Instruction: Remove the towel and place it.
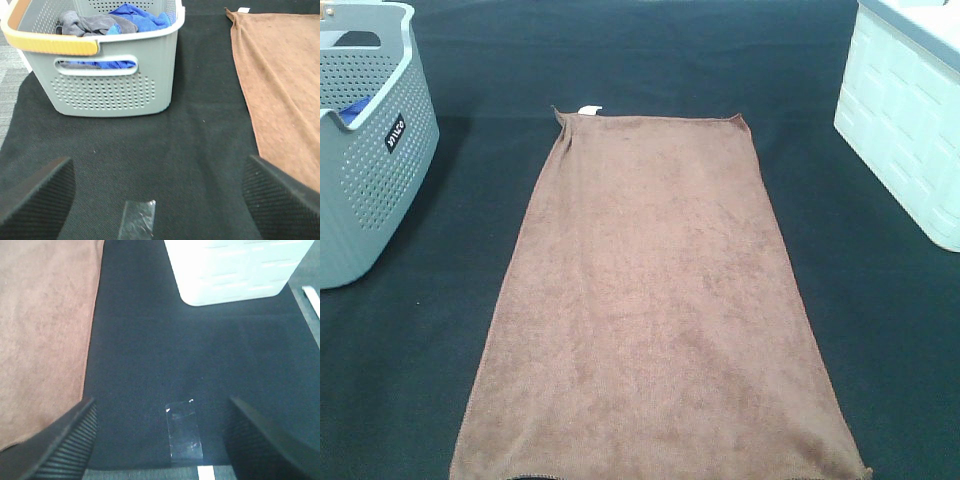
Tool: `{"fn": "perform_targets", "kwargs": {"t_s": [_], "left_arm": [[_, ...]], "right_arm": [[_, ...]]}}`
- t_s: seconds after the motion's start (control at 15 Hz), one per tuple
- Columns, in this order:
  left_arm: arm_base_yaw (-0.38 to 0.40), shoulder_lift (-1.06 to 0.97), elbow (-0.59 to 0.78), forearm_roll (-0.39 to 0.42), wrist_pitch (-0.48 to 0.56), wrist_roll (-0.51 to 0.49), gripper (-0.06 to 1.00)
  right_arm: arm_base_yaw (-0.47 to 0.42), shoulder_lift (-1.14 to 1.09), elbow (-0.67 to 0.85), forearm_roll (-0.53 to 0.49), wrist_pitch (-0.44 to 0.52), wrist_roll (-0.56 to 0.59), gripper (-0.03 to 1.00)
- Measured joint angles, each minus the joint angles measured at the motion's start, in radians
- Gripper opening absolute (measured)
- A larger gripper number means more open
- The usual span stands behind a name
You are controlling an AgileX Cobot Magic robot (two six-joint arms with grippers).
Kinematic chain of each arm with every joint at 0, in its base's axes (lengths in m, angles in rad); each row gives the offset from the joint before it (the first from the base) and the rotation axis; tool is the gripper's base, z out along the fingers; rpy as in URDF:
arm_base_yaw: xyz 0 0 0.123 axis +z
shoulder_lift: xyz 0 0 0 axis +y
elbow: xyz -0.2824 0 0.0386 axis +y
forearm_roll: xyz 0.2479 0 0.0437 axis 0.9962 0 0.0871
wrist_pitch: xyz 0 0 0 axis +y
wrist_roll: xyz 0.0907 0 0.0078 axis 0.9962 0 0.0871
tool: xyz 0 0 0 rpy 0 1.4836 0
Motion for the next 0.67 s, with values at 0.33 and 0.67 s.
{"fn": "perform_targets", "kwargs": {"t_s": [0.33,0.67], "left_arm": [[0.000,-0.022,0.054,-0.042,-0.024,0.000,0.85],[0.000,-0.022,0.055,-0.052,-0.036,0.000,0.85]], "right_arm": [[0.000,-0.100,0.122,0.004,-0.103,-0.089,0.69],[0.000,-0.100,0.143,0.003,-0.130,-0.066,0.69]]}}
